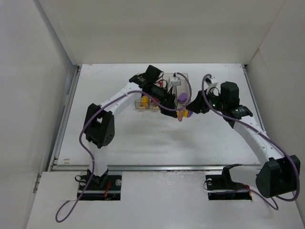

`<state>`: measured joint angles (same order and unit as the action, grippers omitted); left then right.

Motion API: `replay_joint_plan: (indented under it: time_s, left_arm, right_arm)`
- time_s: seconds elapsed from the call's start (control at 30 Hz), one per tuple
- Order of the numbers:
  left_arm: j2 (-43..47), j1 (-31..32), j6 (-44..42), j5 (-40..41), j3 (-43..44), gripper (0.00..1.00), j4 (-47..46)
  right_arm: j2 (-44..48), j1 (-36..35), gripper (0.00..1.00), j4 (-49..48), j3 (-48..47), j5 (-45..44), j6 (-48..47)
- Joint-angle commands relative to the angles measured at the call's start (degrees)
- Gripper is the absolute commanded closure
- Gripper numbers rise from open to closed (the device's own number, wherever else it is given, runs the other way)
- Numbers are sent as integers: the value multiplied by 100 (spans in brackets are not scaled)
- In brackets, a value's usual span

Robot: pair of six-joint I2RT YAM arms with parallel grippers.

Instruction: Sort the legos into containers by color

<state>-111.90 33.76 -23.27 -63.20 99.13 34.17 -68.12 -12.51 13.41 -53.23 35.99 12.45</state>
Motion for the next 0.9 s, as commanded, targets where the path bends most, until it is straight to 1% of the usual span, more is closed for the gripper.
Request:
replay_joint_plan:
  time_s: [0.0, 0.07, 0.1, 0.13, 0.2, 0.23, 0.27, 0.33, 0.4, 0.43, 0.5, 0.53, 0.57, 0.6, 0.73, 0.8, 0.83, 0.87]
  left_arm:
    - [1, 52, 85, -245, -131, 1, -95]
    - [-60, 52, 146, -360, -131, 3, -165]
    - [-60, 113, 199, -360, -131, 6, -165]
    - [-60, 113, 200, -360, -131, 13, -252]
    - [-113, 113, 340, -281, -131, 23, -341]
    - [-113, 113, 340, -281, -131, 26, -341]
    - [-113, 113, 340, -281, -131, 26, -341]
    - [-166, 113, 340, -281, -131, 36, -341]
    - [-166, 113, 340, -281, -131, 48, -341]
    - [-166, 113, 340, -281, -131, 62, -341]
    - [-166, 113, 340, -333, -131, 77, -341]
    - [-166, 113, 288, -333, -131, 83, -341]
    - [-166, 113, 288, -333, -131, 95, -341]
    - [-166, 113, 288, -333, -131, 100, -289]
    - [-166, 113, 226, -333, -131, 100, -140]
    - [-166, 53, -10, -333, -78, 100, -8]
    - [-166, 52, -116, -333, -26, 100, 202]
    - [-166, -113, -265, -281, -26, 100, 291]
  right_arm:
    - [123, -67, 100, -295, -372, 49, 30]
    - [123, -119, 100, -295, -372, 49, 30]
    - [123, -120, 100, -295, -372, 49, 30]
    - [123, -120, 100, -295, -372, 49, 30]
    - [123, -120, 100, -295, -425, 49, 30]
    - [123, -120, 100, -295, -425, 49, 30]
    - [123, -120, 100, -295, -425, 49, 30]
    - [123, -120, 100, -295, -425, 49, 30]
    - [123, -120, 100, -295, -425, 49, 30]
    - [123, -120, 100, -295, -425, 49, 30]
    - [176, -120, 100, -295, -425, 49, 30]
    - [176, -120, 100, -295, -425, -3, 30]
    - [176, -120, 100, -295, -373, -4, 30]
    - [176, -120, 100, -295, -372, -4, 30]
    - [176, -120, 100, -295, -311, -135, 30]
    - [176, -120, 100, -129, -311, -372, 30]
    - [176, -120, 100, -24, -311, -460, -153]
    - [115, -120, 100, 186, -311, -574, -233]
